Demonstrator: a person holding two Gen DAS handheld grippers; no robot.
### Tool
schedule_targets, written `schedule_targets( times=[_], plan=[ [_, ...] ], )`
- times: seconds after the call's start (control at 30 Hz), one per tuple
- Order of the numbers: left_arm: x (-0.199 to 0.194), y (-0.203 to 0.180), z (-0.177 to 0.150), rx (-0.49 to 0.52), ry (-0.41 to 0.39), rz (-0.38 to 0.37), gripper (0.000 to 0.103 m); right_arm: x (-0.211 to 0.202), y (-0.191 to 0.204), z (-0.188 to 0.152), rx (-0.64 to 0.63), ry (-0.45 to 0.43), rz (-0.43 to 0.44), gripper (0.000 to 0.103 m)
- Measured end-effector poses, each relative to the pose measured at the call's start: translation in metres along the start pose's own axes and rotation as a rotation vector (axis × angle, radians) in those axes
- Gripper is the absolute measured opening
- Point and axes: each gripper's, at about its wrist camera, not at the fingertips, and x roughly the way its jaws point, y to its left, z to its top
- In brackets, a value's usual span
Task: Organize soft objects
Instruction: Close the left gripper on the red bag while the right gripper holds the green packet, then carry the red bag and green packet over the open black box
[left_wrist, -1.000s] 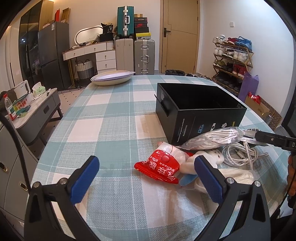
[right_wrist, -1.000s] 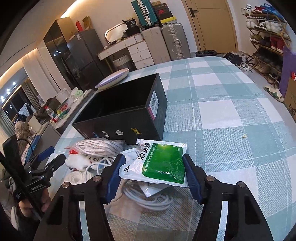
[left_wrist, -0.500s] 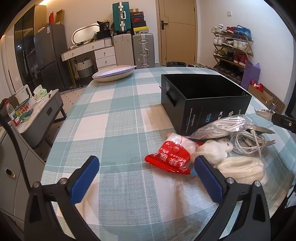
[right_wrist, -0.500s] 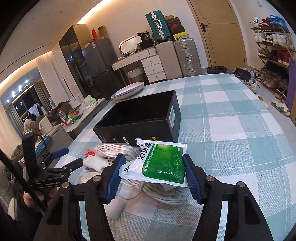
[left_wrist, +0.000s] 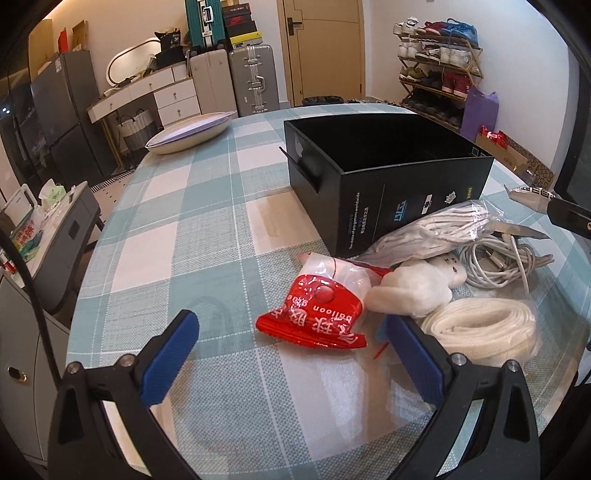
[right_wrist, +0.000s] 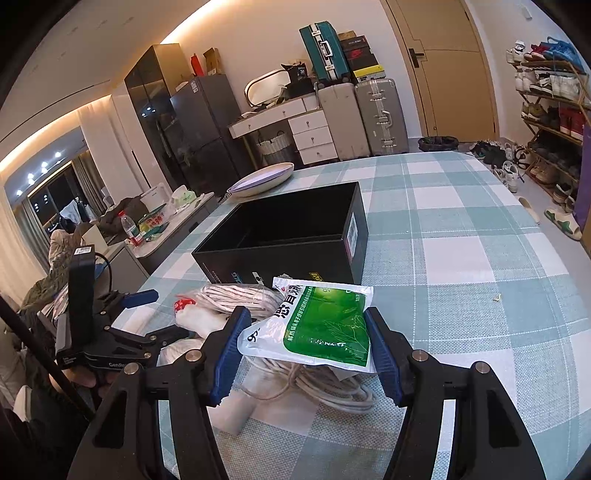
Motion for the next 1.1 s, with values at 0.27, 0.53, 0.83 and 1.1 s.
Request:
schedule_targets(
  times=[0.27,0.53,0.83,1.1],
  plan=[
    [0.004,0.002,-0.003,-0.016,0.026,-0.057,0.06,0.0,0.003,0.0,-0.013,0.003,0.006,0.064],
    [-0.012,-0.001,-0.009,-0.032,-0.012,-0.04,0.057,-0.004,0.005,0.001,-0.028,-0.018,-0.005,0.064],
    [-0.04,0.007,-0.015,-0.083,-0.081,-0.015,0.054,-0.016,0.016,0.002,-0.074,-0.078,-0.021,0.063],
    [-0.074,0.015,-0.007,-0.134,-0.192,-0.032,0.054,-0.037,0.021,0.008,-0.073,-0.174,-0.011,0.063]
  ],
)
